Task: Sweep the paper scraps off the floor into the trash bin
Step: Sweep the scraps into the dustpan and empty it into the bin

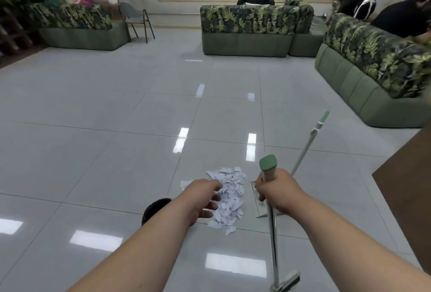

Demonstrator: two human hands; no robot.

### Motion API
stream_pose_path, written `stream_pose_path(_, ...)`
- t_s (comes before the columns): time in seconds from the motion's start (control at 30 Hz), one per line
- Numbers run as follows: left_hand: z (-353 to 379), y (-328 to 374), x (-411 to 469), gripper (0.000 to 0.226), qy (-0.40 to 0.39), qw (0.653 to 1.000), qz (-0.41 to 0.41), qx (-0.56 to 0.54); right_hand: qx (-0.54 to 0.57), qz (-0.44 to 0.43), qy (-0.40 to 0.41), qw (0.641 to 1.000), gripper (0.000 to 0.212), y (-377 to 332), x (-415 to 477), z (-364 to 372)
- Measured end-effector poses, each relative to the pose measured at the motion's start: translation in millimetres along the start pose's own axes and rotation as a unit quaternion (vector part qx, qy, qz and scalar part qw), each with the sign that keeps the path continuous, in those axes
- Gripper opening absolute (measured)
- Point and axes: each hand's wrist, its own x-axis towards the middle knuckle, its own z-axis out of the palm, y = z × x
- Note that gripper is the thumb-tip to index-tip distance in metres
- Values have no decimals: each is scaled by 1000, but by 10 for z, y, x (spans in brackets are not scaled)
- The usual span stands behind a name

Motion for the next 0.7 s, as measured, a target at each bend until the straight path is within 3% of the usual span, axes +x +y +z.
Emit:
stream_pose_path(0.17,1275,121,60,13,-17,999,-21,-33,17,23,-9,1000,17,705,-67,-1077)
stream_pose_path(0.33,2376,492,87,15,-50,997,-22,-49,46,48,33,997,15,1131,-48,-2121)
stream_pose_path(0.7,3516,1425,719,13,-85,995,-13,-55,12,81,82,993,8,1515,834,-3442)
